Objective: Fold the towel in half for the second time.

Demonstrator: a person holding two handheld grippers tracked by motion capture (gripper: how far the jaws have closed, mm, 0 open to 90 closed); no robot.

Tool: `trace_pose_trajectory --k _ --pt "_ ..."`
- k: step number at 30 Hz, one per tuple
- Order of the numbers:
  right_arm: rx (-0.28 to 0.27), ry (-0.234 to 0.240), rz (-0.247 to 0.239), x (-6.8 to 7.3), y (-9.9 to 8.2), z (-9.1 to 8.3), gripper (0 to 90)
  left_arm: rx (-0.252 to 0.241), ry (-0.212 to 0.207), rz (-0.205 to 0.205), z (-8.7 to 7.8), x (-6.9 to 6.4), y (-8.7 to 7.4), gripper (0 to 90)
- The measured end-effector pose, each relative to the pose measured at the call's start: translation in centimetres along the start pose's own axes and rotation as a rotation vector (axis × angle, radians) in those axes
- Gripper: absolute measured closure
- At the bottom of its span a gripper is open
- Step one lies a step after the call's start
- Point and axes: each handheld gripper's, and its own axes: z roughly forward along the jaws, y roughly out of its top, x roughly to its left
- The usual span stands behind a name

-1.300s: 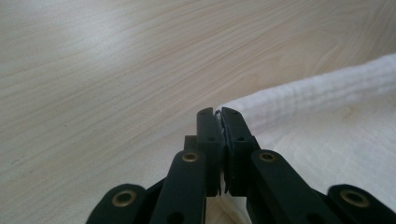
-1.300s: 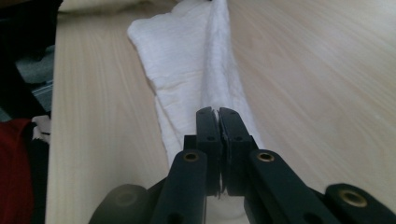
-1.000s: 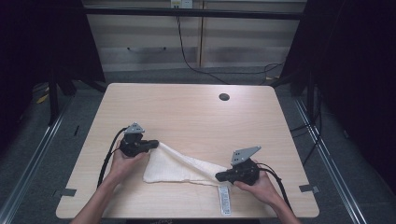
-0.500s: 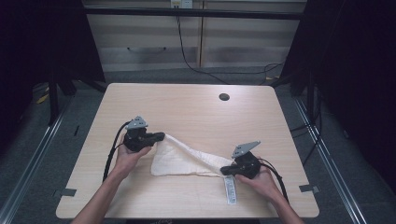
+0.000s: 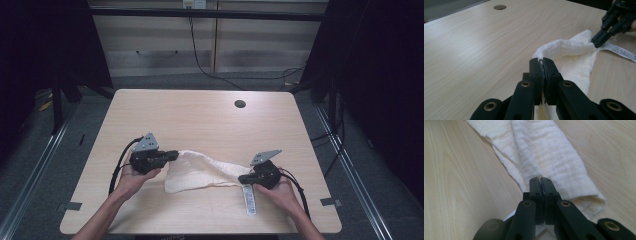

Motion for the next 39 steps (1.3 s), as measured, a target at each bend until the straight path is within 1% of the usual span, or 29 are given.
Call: trace_pose_trajectory --k 1,2,4,7,9,11,13,15,16,18,19,20,21,22,23,24,25,26,28,29,30,31,33,34,35,36,38,39 --pt "0.002 -0.008 0.007 0.1 0.0 0.0 88.9 0.002 -0.009 0.005 -0.1 -0.3 -0.1 87.1" --pt "0.001 -0.009 0.005 0.1 0.0 0.0 88.9 0.005 -0.015 0.019 -0.2 -0.6 -0.2 87.1" --pt "-0.001 -0.004 0.010 0.1 0.0 0.0 88.9 0.012 -0.035 0.029 -0.3 -1.2 -0.4 87.1" --pt "-0.016 -0.003 0.012 0.0 -0.1 0.1 89.0 0.036 -0.059 0.047 -0.3 -2.1 -1.1 87.1" --pt "-0.015 -0.007 0.013 0.1 -0.1 0.1 88.9 0.050 -0.066 0.052 -0.4 -2.5 -1.5 87.1" --pt "-0.013 -0.010 0.022 0.1 -0.2 0.0 88.9 0.059 -0.079 0.050 -0.5 -2.9 -1.8 87.0" --pt "-0.013 -0.010 0.022 0.1 -0.2 0.0 89.0 0.062 -0.108 0.046 -0.5 -3.3 -2.2 87.0" --pt "-0.016 -0.007 0.022 0.1 -0.2 0.0 89.0 0.089 -0.126 0.048 -0.3 -3.8 -2.9 86.8" --pt "-0.022 -0.005 0.023 0.1 -0.2 0.1 89.0 0.101 -0.128 0.056 -0.2 -3.9 -3.1 86.8" --pt "-0.016 -0.011 0.020 0.1 -0.2 0.1 89.1 0.118 -0.144 0.055 0.1 -4.2 -3.6 86.8" --pt "-0.014 -0.012 0.022 0.2 -0.2 0.0 89.0 0.135 -0.154 0.061 0.3 -4.4 -4.0 86.8" --pt "-0.015 -0.014 0.017 0.2 -0.2 0.1 89.1 0.153 -0.152 0.071 0.6 -4.7 -4.3 86.8" --pt "-0.015 -0.017 0.016 0.2 -0.2 0.1 89.0 0.180 -0.152 0.092 0.7 -4.9 -4.7 86.9" --pt "-0.017 -0.025 0.015 0.2 -0.2 0.1 89.0 0.199 -0.152 0.099 0.8 -5.0 -4.9 86.9" --pt "-0.011 -0.040 0.009 0.2 -0.1 0.0 89.0 0.209 -0.137 0.112 0.7 -5.1 -5.4 86.9" --pt "-0.012 -0.047 -0.002 0.2 -0.1 -0.1 89.0 0.205 -0.133 0.104 0.6 -5.2 -5.6 86.9" --pt "-0.002 -0.069 -0.005 0.2 -0.1 -0.2 89.0 0.214 -0.138 0.109 0.4 -5.0 -5.6 86.9" --pt "0.000 -0.079 -0.006 0.2 -0.2 -0.4 89.0 0.213 -0.135 0.101 0.3 -4.9 -5.7 86.9" --pt "0.001 -0.090 -0.001 0.2 -0.3 -0.6 89.0 0.214 -0.123 0.093 0.3 -4.5 -5.9 87.0" --pt "0.004 -0.102 -0.010 0.4 -0.4 -0.7 89.0 0.216 -0.115 0.094 0.3 -4.4 -6.0 87.0" --pt "0.011 -0.115 -0.015 0.4 -0.4 -0.8 89.0 0.223 -0.109 0.105 0.3 -4.3 -5.9 87.0" --pt "0.012 -0.119 -0.021 0.5 -0.4 -0.9 89.0 0.219 -0.095 0.115 0.4 -4.2 -5.9 87.0" --pt "0.011 -0.133 -0.016 0.3 -0.6 -1.1 89.0 0.216 -0.087 0.106 0.5 -4.1 -6.0 87.1" --pt "0.007 -0.141 -0.008 0.2 -0.7 -1.2 89.0 0.224 -0.074 0.116 0.4 -4.0 -6.0 87.1" --pt "0.000 -0.138 -0.004 0.1 -0.8 -1.3 89.0 0.217 -0.070 0.110 0.5 -3.9 -6.0 87.1" --pt "-0.001 -0.149 -0.001 0.0 -1.0 -1.6 89.0 0.217 -0.060 0.113 0.5 -3.8 -6.0 87.1" --pt "-0.013 -0.149 0.001 0.0 -1.3 -1.8 89.0 0.221 -0.040 0.125 0.8 -3.5 -5.8 87.1" --pt "-0.017 -0.160 0.001 0.1 -1.4 -1.9 88.9 0.223 -0.025 0.127 0.9 -3.4 -5.7 87.1"
